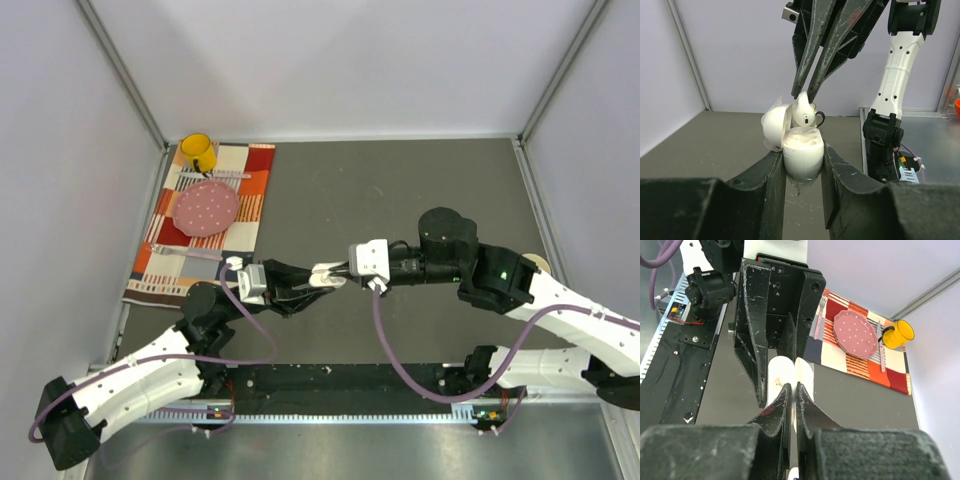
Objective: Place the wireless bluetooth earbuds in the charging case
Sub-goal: Place the earbud in the charging case.
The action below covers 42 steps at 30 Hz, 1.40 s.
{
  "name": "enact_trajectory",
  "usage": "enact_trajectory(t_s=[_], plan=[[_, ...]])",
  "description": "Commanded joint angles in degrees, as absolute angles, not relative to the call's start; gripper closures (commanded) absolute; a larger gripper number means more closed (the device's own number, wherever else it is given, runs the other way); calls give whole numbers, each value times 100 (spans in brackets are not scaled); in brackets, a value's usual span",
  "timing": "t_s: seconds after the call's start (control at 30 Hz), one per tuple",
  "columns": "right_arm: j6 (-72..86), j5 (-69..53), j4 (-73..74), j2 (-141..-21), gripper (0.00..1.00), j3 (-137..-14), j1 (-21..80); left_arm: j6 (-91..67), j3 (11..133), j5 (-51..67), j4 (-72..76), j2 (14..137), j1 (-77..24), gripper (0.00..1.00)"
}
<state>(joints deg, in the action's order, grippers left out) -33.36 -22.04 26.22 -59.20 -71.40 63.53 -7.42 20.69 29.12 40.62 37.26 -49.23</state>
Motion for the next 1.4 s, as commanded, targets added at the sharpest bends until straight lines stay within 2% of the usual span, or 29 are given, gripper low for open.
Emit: enact_trajectory(t_s=[0.0,0.73,1.37], plan=[[-3401,-2127,2443,-5783,100,-7453,6451,-773,2276,2918,4228,3656,-4939,100],[-3252,-2338,2189,-6143,100,-7436,6592,-773,2303,2979,4263,3735,-4939,100],[-3340,-1942,2513,-6135,100,-7400,6645,-773,2276,2874,4315,3621,-4939,100]])
